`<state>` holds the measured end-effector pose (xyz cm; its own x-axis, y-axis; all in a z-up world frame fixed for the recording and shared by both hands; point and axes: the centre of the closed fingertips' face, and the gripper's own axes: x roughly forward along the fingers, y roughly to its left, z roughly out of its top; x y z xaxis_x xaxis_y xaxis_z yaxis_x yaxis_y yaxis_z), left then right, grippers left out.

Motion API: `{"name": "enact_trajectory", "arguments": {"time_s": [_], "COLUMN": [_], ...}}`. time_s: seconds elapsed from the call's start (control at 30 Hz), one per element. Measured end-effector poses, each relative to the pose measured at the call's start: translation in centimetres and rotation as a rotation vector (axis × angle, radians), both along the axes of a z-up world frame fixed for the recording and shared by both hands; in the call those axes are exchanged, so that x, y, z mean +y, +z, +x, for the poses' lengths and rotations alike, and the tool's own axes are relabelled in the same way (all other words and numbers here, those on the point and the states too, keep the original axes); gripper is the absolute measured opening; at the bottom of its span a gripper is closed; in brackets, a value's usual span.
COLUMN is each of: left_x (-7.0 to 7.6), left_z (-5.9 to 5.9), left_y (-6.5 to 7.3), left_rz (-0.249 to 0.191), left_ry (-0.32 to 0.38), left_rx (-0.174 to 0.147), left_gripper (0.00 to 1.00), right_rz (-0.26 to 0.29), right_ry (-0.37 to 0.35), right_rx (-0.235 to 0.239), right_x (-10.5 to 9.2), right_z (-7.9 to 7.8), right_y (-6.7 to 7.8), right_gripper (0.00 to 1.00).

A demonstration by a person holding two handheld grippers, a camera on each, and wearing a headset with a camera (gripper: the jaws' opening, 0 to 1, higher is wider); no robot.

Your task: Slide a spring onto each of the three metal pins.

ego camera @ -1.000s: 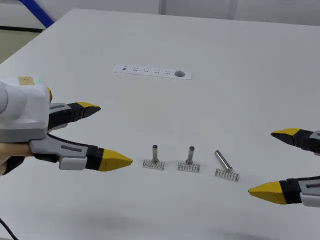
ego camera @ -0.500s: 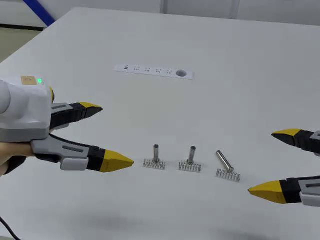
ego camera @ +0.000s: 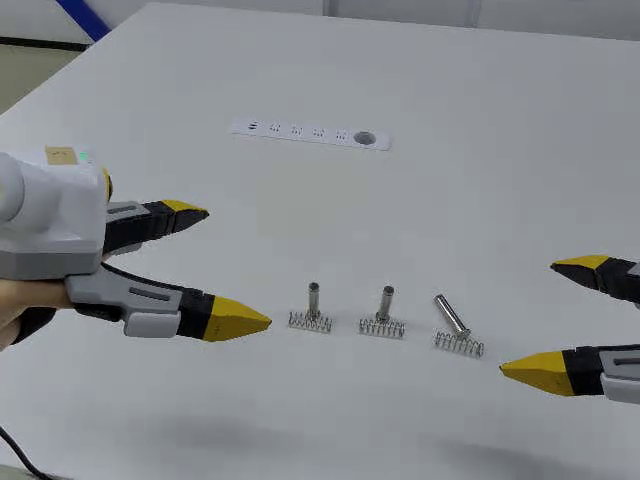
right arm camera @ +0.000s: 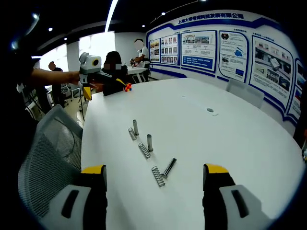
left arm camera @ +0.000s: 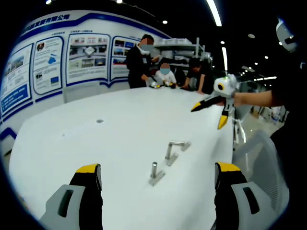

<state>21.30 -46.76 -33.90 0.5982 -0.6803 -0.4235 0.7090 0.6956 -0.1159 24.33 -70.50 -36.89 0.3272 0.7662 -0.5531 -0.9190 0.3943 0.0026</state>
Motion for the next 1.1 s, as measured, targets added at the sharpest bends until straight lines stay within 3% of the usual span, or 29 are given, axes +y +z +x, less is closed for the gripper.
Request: {"name": "enact_trajectory", "arguments": {"time_s": [0.33, 1.1], "left_x": [0.1, -0.1], "left_z": [0.1, 0.0], "left_y": [-0.3, -1.5], "left_rz": [-0.005, -0.016], "left_ry": [0.004, 0.008], "left_rx": [0.006, 0.036], "left_gripper": [1.00, 0.99], "right_rz": [0.010, -0.019], "right_ry": [-0.023, -0.037], "right_rx": [0.008, 0.063], "right_x": [0.3, 1.9], "right_z": [0.9, 2.7], "right_y": [-0.4, -3.3], "right_gripper": [0.76, 0.63]}}
